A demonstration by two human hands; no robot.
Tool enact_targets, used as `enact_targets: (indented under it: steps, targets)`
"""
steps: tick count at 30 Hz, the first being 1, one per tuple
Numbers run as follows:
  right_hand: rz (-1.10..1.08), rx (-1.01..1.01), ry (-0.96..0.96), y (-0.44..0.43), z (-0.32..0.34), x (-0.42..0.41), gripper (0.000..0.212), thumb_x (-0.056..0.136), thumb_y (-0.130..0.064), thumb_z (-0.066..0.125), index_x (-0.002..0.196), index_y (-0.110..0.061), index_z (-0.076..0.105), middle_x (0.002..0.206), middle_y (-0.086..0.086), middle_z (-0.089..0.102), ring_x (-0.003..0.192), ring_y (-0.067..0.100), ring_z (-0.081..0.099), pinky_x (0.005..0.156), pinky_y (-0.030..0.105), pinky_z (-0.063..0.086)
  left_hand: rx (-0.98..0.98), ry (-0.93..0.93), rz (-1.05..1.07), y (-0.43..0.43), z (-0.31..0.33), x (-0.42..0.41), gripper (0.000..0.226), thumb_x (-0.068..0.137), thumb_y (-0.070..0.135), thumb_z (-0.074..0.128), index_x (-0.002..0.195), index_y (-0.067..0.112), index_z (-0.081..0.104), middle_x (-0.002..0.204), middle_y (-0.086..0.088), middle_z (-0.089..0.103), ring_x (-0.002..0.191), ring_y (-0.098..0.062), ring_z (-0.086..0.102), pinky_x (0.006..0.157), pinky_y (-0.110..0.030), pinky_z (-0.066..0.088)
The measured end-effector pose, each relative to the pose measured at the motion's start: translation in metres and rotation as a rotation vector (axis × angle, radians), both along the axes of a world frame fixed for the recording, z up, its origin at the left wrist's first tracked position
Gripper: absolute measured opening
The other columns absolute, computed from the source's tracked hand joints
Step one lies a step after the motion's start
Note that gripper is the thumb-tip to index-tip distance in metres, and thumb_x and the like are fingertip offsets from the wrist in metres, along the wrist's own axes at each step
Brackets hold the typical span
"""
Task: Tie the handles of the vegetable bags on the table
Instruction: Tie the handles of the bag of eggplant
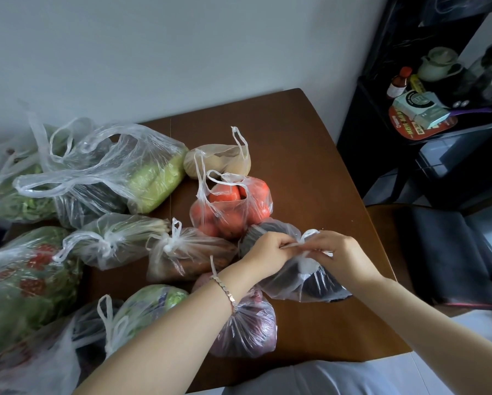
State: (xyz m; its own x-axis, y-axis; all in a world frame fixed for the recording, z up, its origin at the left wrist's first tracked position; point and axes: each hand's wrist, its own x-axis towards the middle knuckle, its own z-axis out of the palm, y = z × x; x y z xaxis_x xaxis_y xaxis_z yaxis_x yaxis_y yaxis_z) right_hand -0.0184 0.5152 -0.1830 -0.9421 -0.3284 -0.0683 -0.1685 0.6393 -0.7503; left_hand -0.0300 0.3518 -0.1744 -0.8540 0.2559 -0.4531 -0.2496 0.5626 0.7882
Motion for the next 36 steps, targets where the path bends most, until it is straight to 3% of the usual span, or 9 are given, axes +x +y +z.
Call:
enact_targets:
  steps: [5, 10, 13, 20, 24, 27, 31, 34, 36]
  targets:
    - [0.069, 0.278, 0.385, -0.002, -0.007, 0.002, 0.013, 0.063, -0.009, 0.082, 0.073, -0.011, 0.073, 0.083, 0.007, 0.069, 0.073, 0.025, 0.067, 0.062, 0.029, 0.055, -0.05, 0.017, 0.024, -0.003, 0.003, -0.001, 0.021, 0.09, 0.027, 0.058, 0.074, 0.013, 0.059, 0.062, 0.006, 0.053, 0.057, -0.007, 0.047, 0.056, -0.017, 0.035]
    - [0.066, 0.444, 0.421, 0.0, -0.005, 0.012, 0.007, 0.07, -0.024, 0.077, 0.069, -0.02, 0.072, 0.077, -0.002, 0.068, 0.074, 0.022, 0.064, 0.061, 0.033, 0.055, -0.196, 0.151, 0.189, 0.001, -0.005, -0.007, 0.018, 0.088, 0.023, 0.06, 0.08, 0.008, 0.068, 0.082, -0.007, 0.069, 0.076, -0.018, 0.061, 0.07, -0.024, 0.048]
    - [0.066, 0.354, 0.316, 0.004, -0.009, 0.018, 0.016, 0.083, -0.024, 0.058, 0.075, -0.019, 0.071, 0.079, -0.005, 0.066, 0.078, 0.018, 0.058, 0.068, 0.032, 0.052, -0.288, 0.177, 0.203, 0.004, -0.007, -0.01, 0.021, 0.087, 0.025, 0.061, 0.075, 0.008, 0.069, 0.08, -0.008, 0.07, 0.075, -0.019, 0.062, 0.071, -0.027, 0.048]
    - [0.088, 0.248, 0.116, 0.013, -0.009, 0.025, 0.015, 0.088, -0.02, 0.058, 0.085, -0.013, 0.071, 0.085, -0.002, 0.064, 0.086, 0.014, 0.049, 0.081, 0.025, 0.039, -0.371, 0.171, 0.186, 0.008, -0.012, -0.01, 0.024, 0.088, 0.029, 0.06, 0.077, 0.008, 0.068, 0.085, -0.008, 0.071, 0.08, -0.022, 0.064, 0.078, -0.034, 0.053]
    - [0.126, 0.242, -0.129, 0.004, 0.006, 0.008, 0.027, 0.089, -0.033, 0.054, 0.077, -0.011, 0.063, 0.074, 0.003, 0.061, 0.068, 0.017, 0.053, 0.064, 0.025, 0.042, -0.362, 0.144, 0.092, -0.007, -0.003, -0.009, 0.019, 0.09, 0.029, 0.057, 0.093, 0.013, 0.067, 0.097, -0.004, 0.065, 0.091, -0.021, 0.062, 0.081, -0.028, 0.048]
    - [0.037, 0.181, -0.167, -0.018, 0.026, -0.019, 0.025, 0.091, -0.04, 0.05, 0.086, -0.017, 0.06, 0.074, -0.001, 0.058, 0.062, 0.011, 0.052, 0.058, 0.024, 0.043, -0.389, 0.322, 0.145, -0.031, 0.012, -0.015, 0.015, 0.091, 0.021, 0.055, 0.101, 0.015, 0.065, 0.104, 0.001, 0.05, 0.097, -0.015, 0.054, 0.089, -0.02, 0.039]
    - [0.005, 0.198, -0.101, -0.051, 0.038, -0.062, 0.013, 0.09, -0.033, 0.051, 0.093, -0.021, 0.056, 0.09, -0.001, 0.06, 0.077, 0.015, 0.055, 0.069, 0.029, 0.049, -0.417, 0.619, 0.471, -0.067, 0.023, -0.026, 0.026, 0.077, -0.004, 0.059, 0.1, 0.007, 0.063, 0.1, -0.01, 0.054, 0.09, -0.027, 0.054, 0.09, -0.023, 0.037]
    - [0.031, 0.2, -0.07, -0.083, 0.042, -0.086, 0.049, 0.084, -0.046, 0.057, 0.125, -0.022, 0.044, 0.122, 0.002, 0.048, 0.106, 0.017, 0.048, 0.091, 0.034, 0.046, -0.464, 0.599, 0.626, -0.093, 0.026, -0.034, 0.042, 0.074, -0.005, 0.061, 0.114, -0.002, 0.052, 0.112, -0.02, 0.049, 0.108, -0.033, 0.044, 0.093, -0.025, 0.031]
    - [0.044, 0.228, -0.1, -0.105, 0.044, -0.093, 0.072, 0.079, -0.057, 0.058, 0.137, -0.023, 0.032, 0.133, 0.004, 0.035, 0.124, 0.023, 0.034, 0.101, 0.039, 0.037, -0.455, 0.43, 0.613, -0.104, 0.025, -0.043, 0.058, 0.078, 0.008, 0.065, 0.129, -0.003, 0.041, 0.128, -0.021, 0.042, 0.122, -0.034, 0.038, 0.103, -0.032, 0.029]
